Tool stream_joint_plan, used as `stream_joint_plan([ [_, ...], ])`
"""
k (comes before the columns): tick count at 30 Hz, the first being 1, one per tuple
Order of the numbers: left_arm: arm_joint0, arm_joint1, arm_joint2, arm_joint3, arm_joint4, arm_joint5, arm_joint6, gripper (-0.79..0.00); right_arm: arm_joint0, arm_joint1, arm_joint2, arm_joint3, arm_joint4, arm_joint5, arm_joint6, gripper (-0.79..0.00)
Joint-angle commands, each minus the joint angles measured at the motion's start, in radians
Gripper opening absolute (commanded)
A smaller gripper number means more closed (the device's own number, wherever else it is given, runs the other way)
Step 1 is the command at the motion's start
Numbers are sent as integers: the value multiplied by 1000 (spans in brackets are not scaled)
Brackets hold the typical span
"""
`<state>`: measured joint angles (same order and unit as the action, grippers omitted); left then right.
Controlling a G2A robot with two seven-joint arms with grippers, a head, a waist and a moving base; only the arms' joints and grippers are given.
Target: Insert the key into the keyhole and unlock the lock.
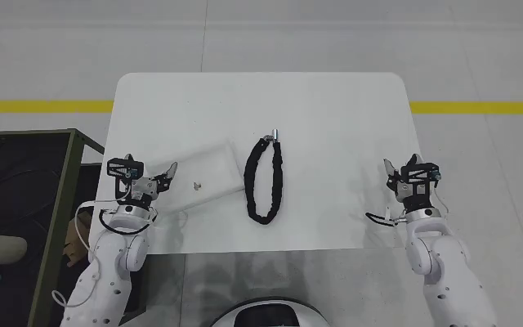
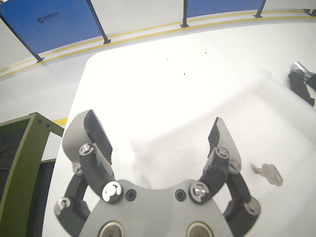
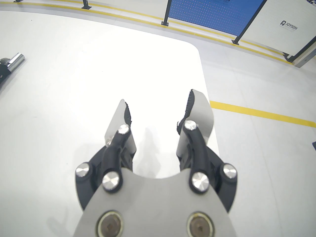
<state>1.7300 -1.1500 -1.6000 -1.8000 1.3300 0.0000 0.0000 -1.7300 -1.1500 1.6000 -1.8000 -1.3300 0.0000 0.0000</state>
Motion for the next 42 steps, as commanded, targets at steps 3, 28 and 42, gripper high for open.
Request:
stream_joint_plan([
  [3, 0, 0, 0, 0, 0, 0, 0, 0, 0, 0, 0, 0, 0, 0, 0, -343],
  [28, -496, 3, 18, -106, -661, 296, -1473, 0, 0, 0, 0, 0, 0, 0, 0, 0],
  [42, -513, 13, 49, -43, -662, 304, -1516, 0, 0, 0, 0, 0, 0, 0, 0, 0],
])
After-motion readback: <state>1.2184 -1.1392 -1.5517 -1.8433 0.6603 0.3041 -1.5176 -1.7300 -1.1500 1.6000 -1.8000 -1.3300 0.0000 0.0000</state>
